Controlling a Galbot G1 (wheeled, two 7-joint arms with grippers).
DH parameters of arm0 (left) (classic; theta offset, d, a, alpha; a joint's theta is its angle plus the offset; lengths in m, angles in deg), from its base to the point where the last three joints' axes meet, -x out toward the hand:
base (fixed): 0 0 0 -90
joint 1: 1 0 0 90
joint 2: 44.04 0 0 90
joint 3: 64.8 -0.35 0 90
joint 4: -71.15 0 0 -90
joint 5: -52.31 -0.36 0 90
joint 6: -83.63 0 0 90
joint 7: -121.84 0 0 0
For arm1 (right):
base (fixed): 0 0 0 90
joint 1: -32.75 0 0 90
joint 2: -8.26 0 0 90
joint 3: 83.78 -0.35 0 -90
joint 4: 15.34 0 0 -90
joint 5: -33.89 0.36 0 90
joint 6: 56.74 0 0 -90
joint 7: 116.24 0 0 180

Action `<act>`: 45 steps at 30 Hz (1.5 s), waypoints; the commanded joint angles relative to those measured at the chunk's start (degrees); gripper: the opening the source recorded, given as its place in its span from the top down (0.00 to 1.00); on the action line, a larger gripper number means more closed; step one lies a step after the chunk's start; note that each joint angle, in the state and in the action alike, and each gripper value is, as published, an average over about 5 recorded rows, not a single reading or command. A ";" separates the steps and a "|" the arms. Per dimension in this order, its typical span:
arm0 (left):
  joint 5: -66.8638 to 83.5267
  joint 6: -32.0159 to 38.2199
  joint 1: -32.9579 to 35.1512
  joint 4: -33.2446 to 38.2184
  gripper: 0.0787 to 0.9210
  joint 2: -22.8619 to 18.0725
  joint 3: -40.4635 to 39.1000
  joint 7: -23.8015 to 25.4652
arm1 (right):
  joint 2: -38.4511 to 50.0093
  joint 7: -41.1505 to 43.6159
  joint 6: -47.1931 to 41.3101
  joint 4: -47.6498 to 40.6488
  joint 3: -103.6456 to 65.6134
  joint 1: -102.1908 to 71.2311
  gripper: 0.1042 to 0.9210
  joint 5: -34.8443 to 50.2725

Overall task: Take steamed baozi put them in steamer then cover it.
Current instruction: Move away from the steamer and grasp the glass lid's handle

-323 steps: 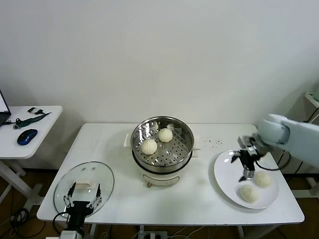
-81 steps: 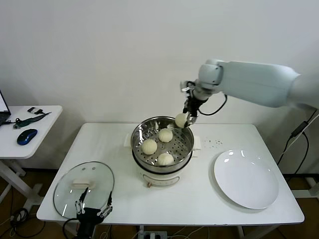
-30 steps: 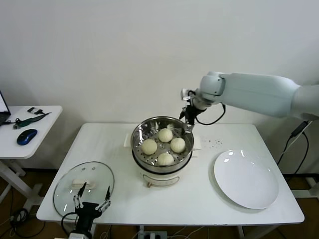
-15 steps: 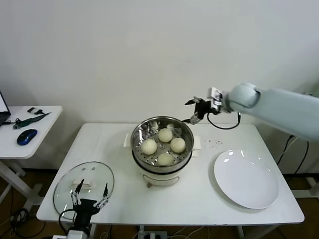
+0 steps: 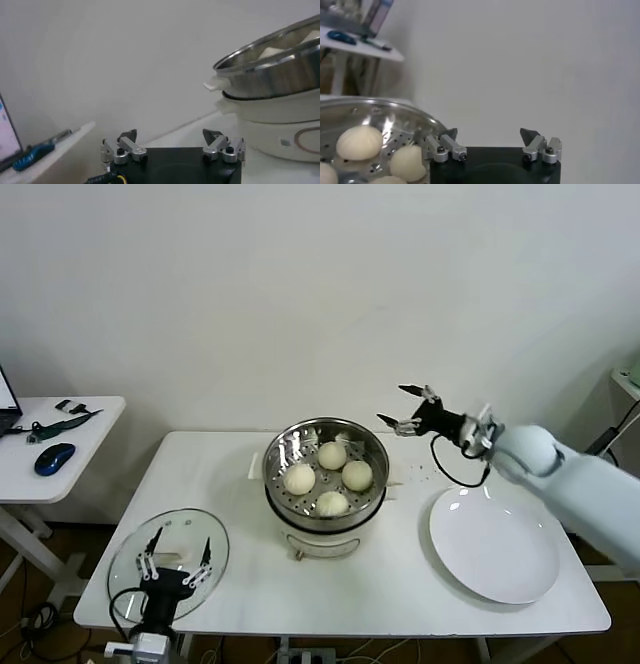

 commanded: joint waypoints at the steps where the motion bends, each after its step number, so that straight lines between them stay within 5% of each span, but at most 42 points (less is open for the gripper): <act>1: -28.35 -0.07 -2.14 0.42 0.12 1.03 3.97 1.66 | -2.83 -4.09 -0.05 6.54 -41.59 -39.38 0.12 -8.73; 15: -67.54 0.74 -2.46 -3.95 0.12 2.15 6.33 4.04 | -16.60 -1.46 -2.57 9.46 -60.64 -55.02 0.12 -12.40; 23: -69.33 0.43 -2.95 -9.85 0.12 1.68 6.21 3.92 | -18.88 -0.18 -1.80 8.42 -63.27 -57.71 0.12 -14.10; 32: -68.41 0.60 -8.39 -18.18 0.12 1.83 6.77 -4.90 | -19.57 -0.04 -1.56 7.99 -62.80 -57.46 0.12 -15.31; 45: -68.45 1.67 -16.93 -27.39 0.12 2.61 6.74 -8.64 | -20.04 0.27 -1.02 7.47 -62.24 -57.37 0.12 -18.05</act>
